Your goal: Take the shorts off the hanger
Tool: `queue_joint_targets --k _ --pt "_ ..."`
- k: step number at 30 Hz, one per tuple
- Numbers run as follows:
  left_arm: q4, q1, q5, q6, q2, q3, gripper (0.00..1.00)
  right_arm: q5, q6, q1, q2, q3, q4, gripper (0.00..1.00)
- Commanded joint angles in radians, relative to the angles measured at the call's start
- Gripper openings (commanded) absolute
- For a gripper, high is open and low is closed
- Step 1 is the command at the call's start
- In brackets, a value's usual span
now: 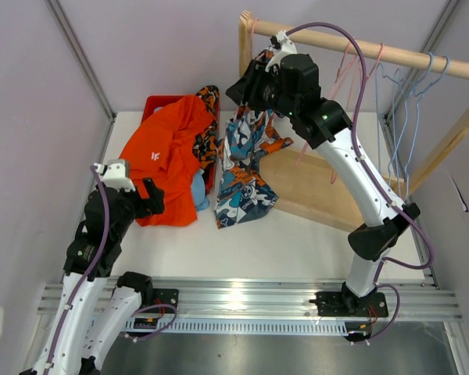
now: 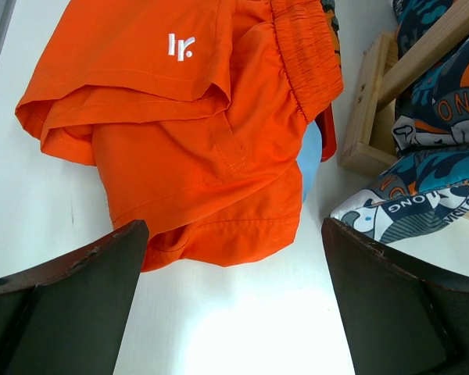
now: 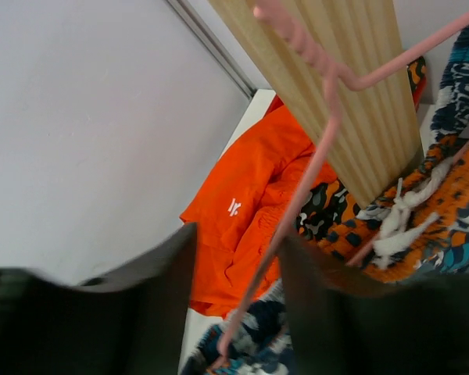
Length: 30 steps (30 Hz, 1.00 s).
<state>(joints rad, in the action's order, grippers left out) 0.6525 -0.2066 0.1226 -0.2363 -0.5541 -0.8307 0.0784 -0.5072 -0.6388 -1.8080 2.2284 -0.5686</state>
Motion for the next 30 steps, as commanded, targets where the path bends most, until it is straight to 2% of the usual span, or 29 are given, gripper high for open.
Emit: queue_joint_targets --k 1,2,3,6,11,15,17,21,24,28,30 --pt "-0.04 -0.007 -0.02 -0.014 0.01 0.005 0.99 -0.026 -0.028 -0.004 -0.007 -0.001 0.032 0.42" --pt "-0.04 -0.007 -0.018 -0.014 0.011 0.005 0.99 -0.028 -0.027 -0.005 -0.008 -0.003 0.033 0.34" --pt "-0.04 -0.007 -0.018 -0.014 0.014 0.005 0.99 -0.031 -0.028 -0.005 -0.007 -0.001 0.03 0.2" --pt "-0.04 -0.007 -0.014 -0.014 0.017 0.004 0.99 -0.042 -0.022 -0.007 0.006 0.007 0.021 0.0" --pt "-0.037 -0.007 -0.018 -0.008 0.017 -0.021 0.99 -0.077 0.016 -0.007 0.033 0.085 -0.026 0.0" --pt "-0.066 -0.019 -0.084 -0.017 -0.018 -0.073 0.99 -0.12 0.047 -0.007 0.062 0.218 -0.062 0.0" --pt "-0.114 -0.06 -0.168 -0.032 -0.053 -0.114 0.99 -0.132 0.045 -0.007 0.09 0.221 -0.05 0.0" --pt "-0.221 -0.247 -0.204 -0.035 -0.151 -0.25 0.99 -0.128 0.033 -0.007 0.159 0.185 -0.036 0.0" --pt "-0.283 -0.477 -0.201 0.003 -0.292 -0.341 0.99 -0.123 0.03 -0.01 0.216 0.108 -0.017 0.0" --pt "-0.401 -0.652 -0.172 0.038 -0.443 -0.399 0.99 -0.14 0.045 -0.01 0.268 0.031 -0.019 0.0" --pt "-0.442 -0.698 -0.155 0.04 -0.524 -0.419 0.99 -0.14 0.052 -0.01 0.289 0.005 -0.025 0.0"
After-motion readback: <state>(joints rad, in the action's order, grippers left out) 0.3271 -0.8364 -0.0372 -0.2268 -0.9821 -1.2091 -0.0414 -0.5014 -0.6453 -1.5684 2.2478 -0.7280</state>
